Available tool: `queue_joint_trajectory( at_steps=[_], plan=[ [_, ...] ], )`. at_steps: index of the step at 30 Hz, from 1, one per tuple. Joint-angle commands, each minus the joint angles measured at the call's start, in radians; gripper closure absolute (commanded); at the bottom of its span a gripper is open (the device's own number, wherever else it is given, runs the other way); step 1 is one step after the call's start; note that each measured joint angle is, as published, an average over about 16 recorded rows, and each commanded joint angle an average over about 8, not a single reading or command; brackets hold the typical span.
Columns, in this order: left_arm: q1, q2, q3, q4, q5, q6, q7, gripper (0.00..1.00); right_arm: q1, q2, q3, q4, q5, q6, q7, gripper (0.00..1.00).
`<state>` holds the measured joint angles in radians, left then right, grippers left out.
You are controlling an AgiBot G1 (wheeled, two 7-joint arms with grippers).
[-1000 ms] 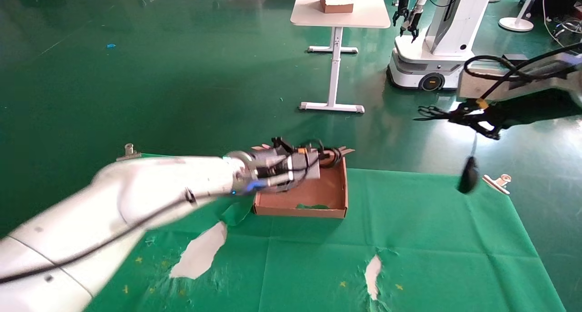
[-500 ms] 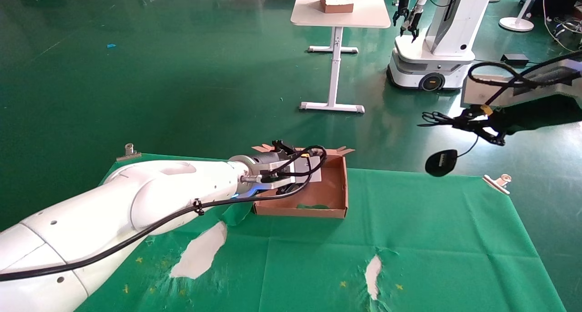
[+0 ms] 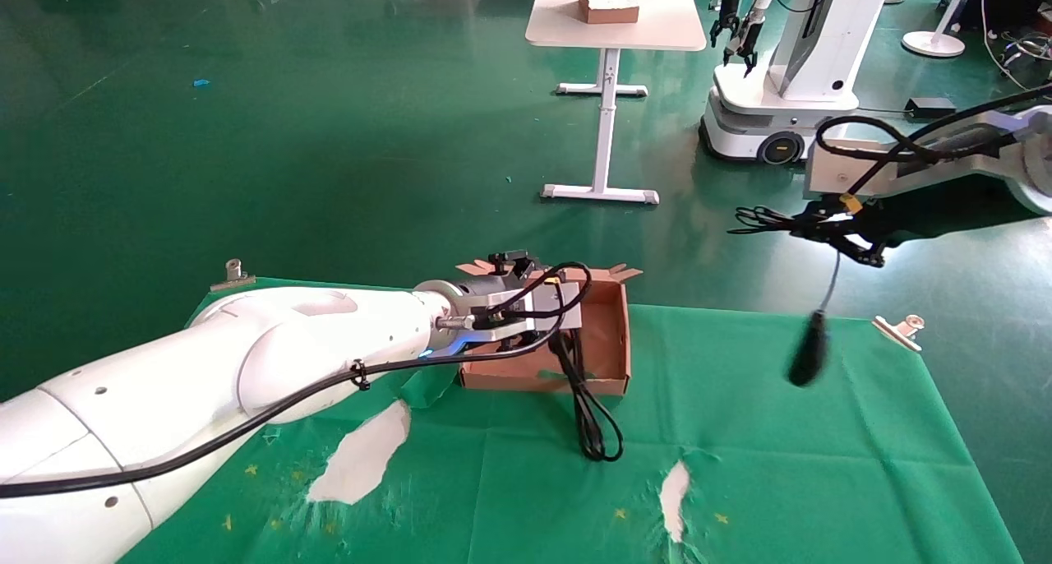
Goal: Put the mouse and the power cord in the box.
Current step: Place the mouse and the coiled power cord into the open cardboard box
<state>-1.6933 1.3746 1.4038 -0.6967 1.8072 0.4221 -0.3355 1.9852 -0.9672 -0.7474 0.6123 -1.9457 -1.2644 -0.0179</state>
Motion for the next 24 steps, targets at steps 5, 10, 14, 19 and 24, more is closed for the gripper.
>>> queue_joint_trajectory(
  at_steps=[5, 10, 14, 19, 24],
  plan=[
    [-0.009, 0.0, 0.035, 0.002, -0.024, -0.014, -0.008, 0.0, -0.006, -0.004, 0.001, 0.024, 0.005, -0.006, 0.011, 1.0],
    [-0.02, -0.002, 0.051, 0.026, -0.044, -0.029, -0.024, 0.0, -0.004, -0.017, 0.007, 0.04, 0.02, -0.008, 0.008, 1.0],
    [-0.039, -0.009, 0.051, 0.104, -0.055, -0.047, -0.06, 0.0, 0.002, -0.033, 0.016, 0.049, 0.041, -0.007, -0.01, 1.0],
    [-0.062, -0.024, 0.059, 0.234, -0.047, -0.035, -0.108, 0.0, 0.013, -0.075, 0.032, 0.04, 0.079, 0.002, -0.044, 1.0],
    [-0.07, -0.034, 0.076, 0.292, -0.028, 0.008, -0.134, 0.0, 0.027, -0.146, 0.048, 0.0, 0.119, 0.03, -0.092, 1.0]
  ],
)
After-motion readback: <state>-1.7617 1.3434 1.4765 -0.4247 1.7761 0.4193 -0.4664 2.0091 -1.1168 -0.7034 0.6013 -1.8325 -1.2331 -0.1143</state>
